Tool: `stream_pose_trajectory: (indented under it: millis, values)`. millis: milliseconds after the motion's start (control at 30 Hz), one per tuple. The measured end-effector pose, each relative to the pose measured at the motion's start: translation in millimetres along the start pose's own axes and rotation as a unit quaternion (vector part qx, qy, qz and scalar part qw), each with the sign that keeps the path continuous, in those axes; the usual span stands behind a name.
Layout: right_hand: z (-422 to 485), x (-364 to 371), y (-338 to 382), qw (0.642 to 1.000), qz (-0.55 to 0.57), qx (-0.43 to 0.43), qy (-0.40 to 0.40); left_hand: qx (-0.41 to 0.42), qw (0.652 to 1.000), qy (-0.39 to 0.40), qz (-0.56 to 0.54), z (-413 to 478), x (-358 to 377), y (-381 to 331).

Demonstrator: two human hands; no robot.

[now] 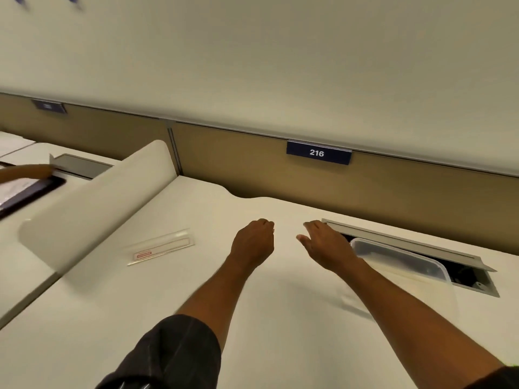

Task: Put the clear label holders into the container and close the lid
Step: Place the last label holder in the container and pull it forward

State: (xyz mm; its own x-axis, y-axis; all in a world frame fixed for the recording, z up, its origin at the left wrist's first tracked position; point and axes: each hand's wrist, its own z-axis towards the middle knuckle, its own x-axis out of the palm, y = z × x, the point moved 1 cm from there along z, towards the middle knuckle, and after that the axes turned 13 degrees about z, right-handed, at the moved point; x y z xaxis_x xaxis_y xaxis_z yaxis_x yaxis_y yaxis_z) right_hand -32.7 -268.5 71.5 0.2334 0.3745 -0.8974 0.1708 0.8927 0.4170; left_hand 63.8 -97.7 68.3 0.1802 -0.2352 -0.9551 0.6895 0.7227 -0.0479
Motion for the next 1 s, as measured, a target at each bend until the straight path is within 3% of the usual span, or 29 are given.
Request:
stream_pose_trajectory:
  millis: [467,900,1000]
  values:
    - [84,124,166,0.994,0.03,-0.065,0.087,-0.114,0.987,0.045,0.103,-51,4,220]
    - [123,186,199,0.989,0.012,-0.098,0.109,-0.108,0.987,0.043,0.108,-55,36,281]
    - [126,196,198,0.989,0.015,-0.1,0.112,-0.113,0.984,0.073,0.119,-52,45,288]
